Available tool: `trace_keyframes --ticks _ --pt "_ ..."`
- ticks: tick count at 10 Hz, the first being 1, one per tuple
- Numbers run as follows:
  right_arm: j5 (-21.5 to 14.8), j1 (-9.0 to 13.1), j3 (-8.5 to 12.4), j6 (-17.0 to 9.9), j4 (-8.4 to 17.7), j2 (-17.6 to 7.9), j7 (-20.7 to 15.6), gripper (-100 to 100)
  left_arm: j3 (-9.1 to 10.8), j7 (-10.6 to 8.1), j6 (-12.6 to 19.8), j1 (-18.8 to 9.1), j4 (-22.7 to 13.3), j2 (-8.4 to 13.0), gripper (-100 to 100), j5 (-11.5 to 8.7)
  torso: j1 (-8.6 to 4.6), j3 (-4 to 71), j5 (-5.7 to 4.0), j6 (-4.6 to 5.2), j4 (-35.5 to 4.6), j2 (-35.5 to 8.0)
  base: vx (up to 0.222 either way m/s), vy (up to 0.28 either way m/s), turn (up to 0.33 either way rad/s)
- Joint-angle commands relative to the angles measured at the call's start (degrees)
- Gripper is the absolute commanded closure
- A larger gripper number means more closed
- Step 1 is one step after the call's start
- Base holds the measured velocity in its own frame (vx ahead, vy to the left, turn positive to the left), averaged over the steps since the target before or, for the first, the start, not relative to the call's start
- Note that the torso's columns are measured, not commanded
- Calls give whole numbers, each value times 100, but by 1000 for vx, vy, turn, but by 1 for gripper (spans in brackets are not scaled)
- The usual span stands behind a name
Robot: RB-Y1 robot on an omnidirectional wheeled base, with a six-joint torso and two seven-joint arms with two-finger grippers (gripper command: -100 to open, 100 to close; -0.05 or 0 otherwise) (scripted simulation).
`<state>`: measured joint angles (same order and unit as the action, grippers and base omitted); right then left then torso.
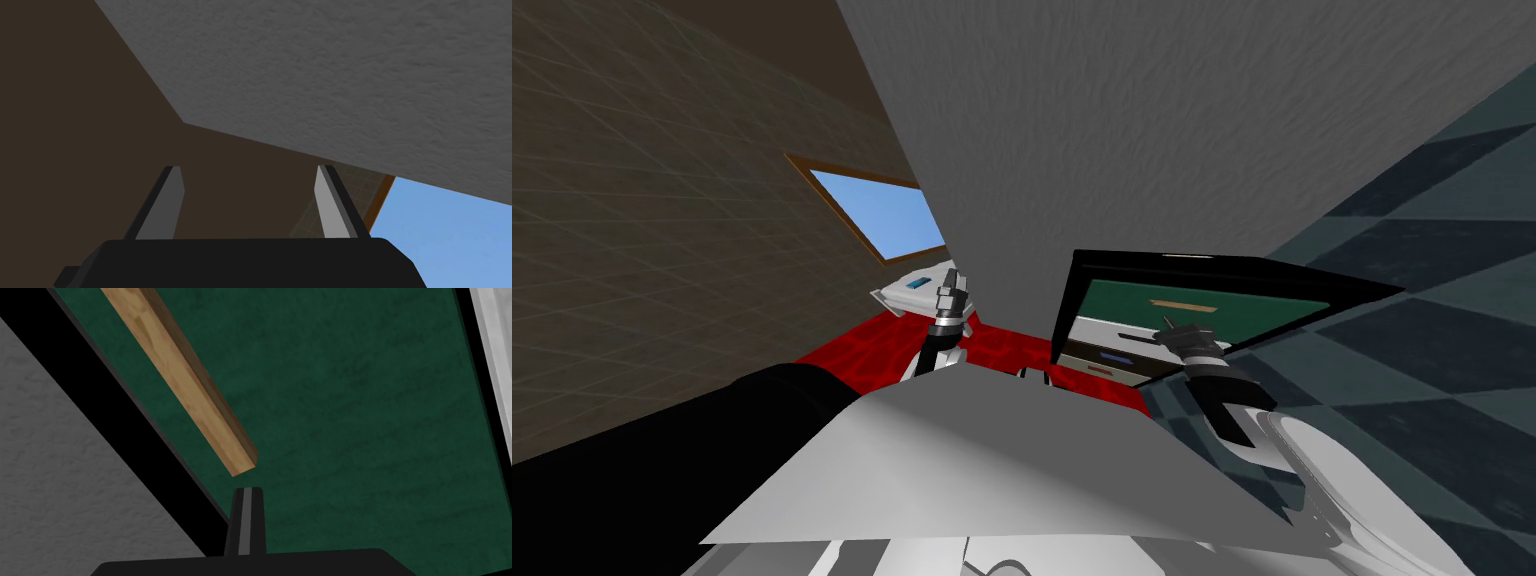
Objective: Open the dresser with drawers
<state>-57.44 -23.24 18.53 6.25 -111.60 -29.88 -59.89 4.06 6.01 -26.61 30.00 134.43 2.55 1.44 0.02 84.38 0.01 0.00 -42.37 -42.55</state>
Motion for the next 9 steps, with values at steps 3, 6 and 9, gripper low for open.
trace_keyframes --ticks 3,6,9 --pt "27 -75 55 -41 -15 -175 64 -100 1 0 -1 3 1 0 0 0 -2 65 -1 -4 30 104 44 18 8" --pt "47 -140 131 -108 18 -377 123 -100 1 0 -1 5 1 1 0 0 -9 27 -3 -1 13 40 180 16 20" --pt "74 -131 184 -50 49 -370 128 -100 1 0 -1 4 1 0 0 0 -5 3 -2 1 1 7 94 13 10"
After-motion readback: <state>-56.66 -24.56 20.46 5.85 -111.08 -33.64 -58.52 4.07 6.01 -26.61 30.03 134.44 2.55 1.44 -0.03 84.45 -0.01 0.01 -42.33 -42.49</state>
